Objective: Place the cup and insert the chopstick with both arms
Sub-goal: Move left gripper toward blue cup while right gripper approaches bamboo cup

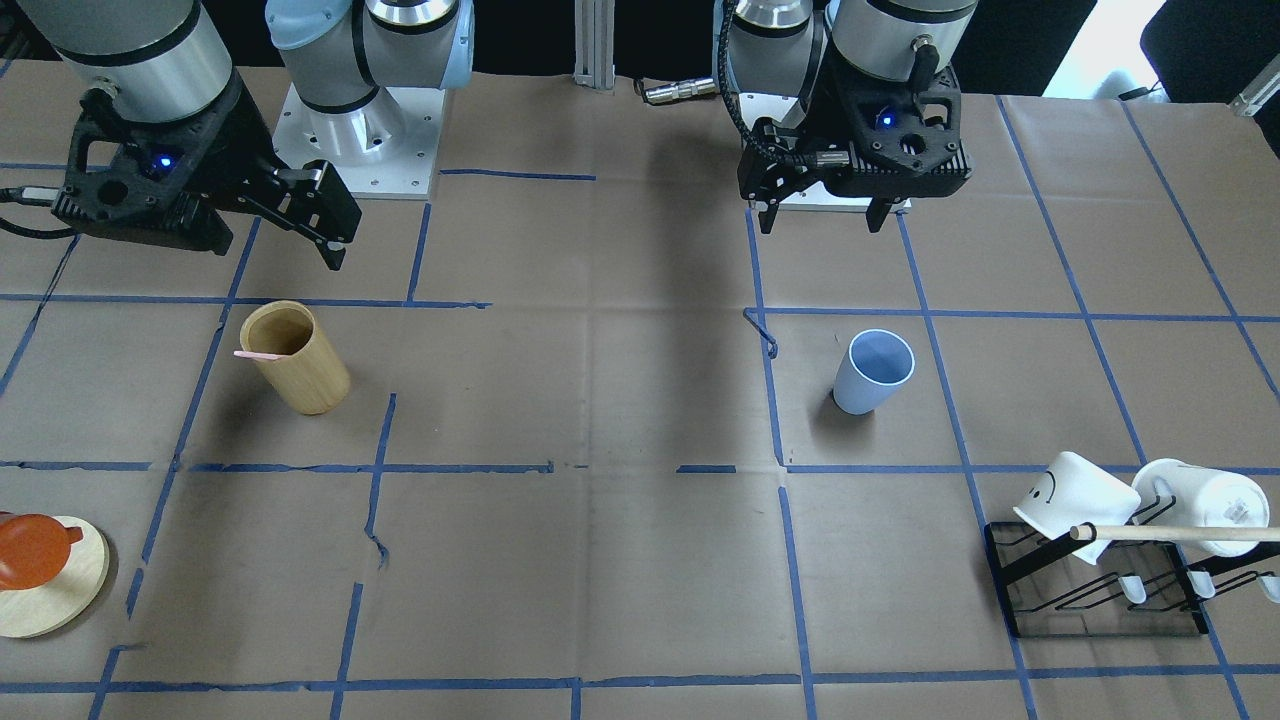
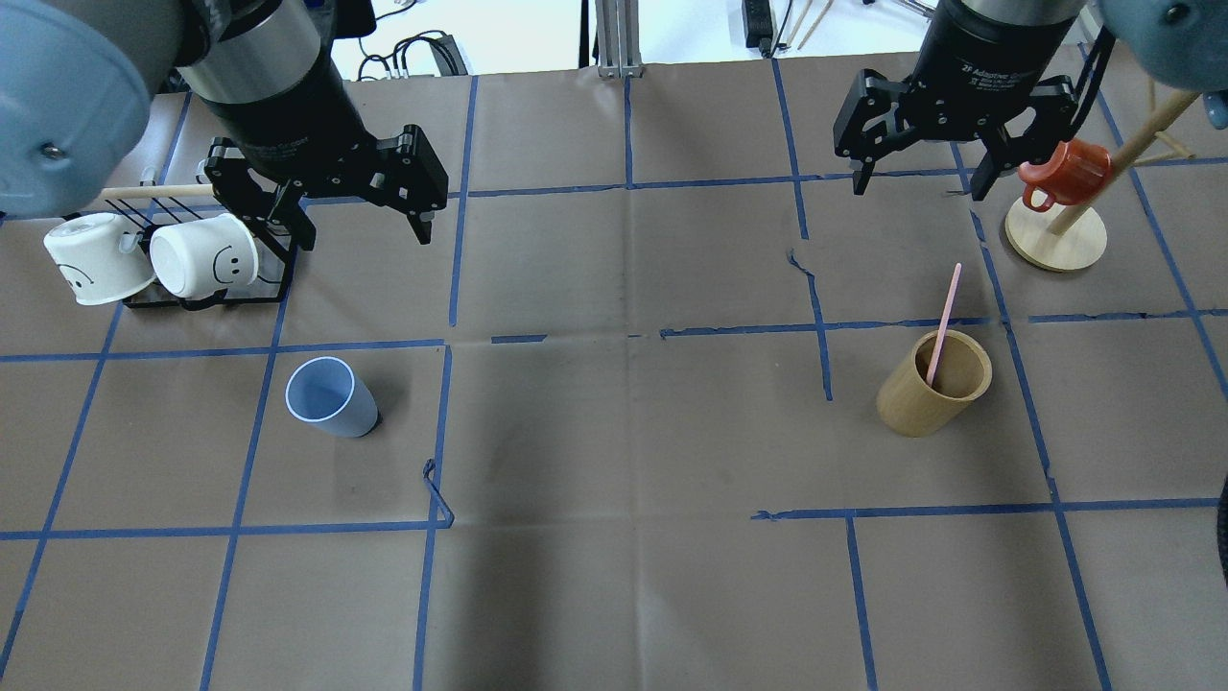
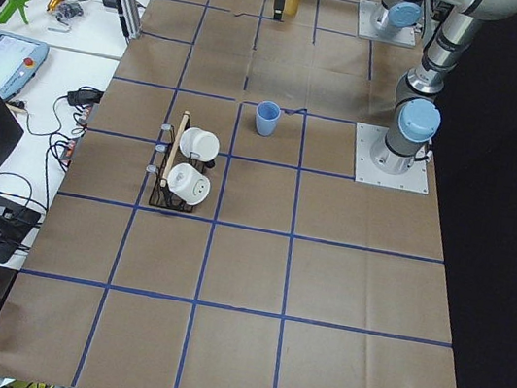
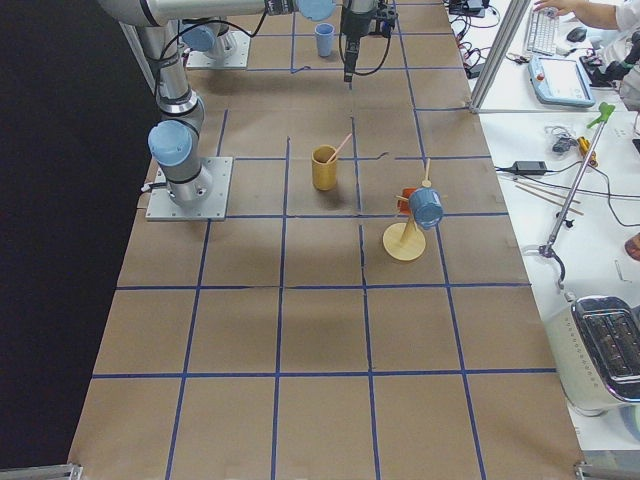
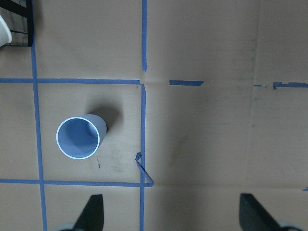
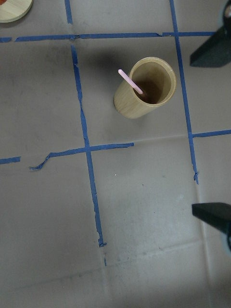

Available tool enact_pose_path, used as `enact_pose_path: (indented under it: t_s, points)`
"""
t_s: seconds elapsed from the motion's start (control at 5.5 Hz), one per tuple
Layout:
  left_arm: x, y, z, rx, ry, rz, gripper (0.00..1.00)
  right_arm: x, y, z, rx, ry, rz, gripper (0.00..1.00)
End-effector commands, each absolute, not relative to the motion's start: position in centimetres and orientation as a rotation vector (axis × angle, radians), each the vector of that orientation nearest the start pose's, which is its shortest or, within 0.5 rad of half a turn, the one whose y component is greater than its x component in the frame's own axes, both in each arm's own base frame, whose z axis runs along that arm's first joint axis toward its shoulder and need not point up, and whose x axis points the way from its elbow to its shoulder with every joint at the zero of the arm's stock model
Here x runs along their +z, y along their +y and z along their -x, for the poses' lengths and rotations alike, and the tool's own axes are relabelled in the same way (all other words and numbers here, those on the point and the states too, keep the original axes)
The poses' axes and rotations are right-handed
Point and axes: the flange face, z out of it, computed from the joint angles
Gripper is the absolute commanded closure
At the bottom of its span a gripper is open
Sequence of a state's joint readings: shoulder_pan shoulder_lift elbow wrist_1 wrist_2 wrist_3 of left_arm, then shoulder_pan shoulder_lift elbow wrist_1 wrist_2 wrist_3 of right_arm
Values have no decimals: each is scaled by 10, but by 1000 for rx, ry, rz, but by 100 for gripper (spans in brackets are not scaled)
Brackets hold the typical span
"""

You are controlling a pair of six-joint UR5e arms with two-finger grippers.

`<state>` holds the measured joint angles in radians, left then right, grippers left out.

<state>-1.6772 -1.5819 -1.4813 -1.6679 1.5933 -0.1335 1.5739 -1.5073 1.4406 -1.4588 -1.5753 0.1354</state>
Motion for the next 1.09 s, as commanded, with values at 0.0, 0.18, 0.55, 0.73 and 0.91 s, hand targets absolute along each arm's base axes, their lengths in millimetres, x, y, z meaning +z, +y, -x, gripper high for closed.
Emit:
enact_pose_path:
  t_s: [0.0, 0.18, 0.55, 0.73, 0.91]
  points:
    - [515, -476, 183, 30, 3111, 40, 1, 507, -513, -135, 74, 3139, -207, 0]
    - [514, -476, 183, 35, 3111, 40, 1, 505, -514, -135, 72, 3140, -203, 0]
    - [512, -473, 177, 30, 3112, -55, 1, 504, -519, -112, 37, 3160, -88, 0]
    - [504, -481, 138, 57, 3115, -60, 3, 501, -525, -75, 48, 3156, -58, 0]
    - [484, -477, 115, 95, 3113, -73, 5, 485, -529, -31, 30, 3141, -24, 1]
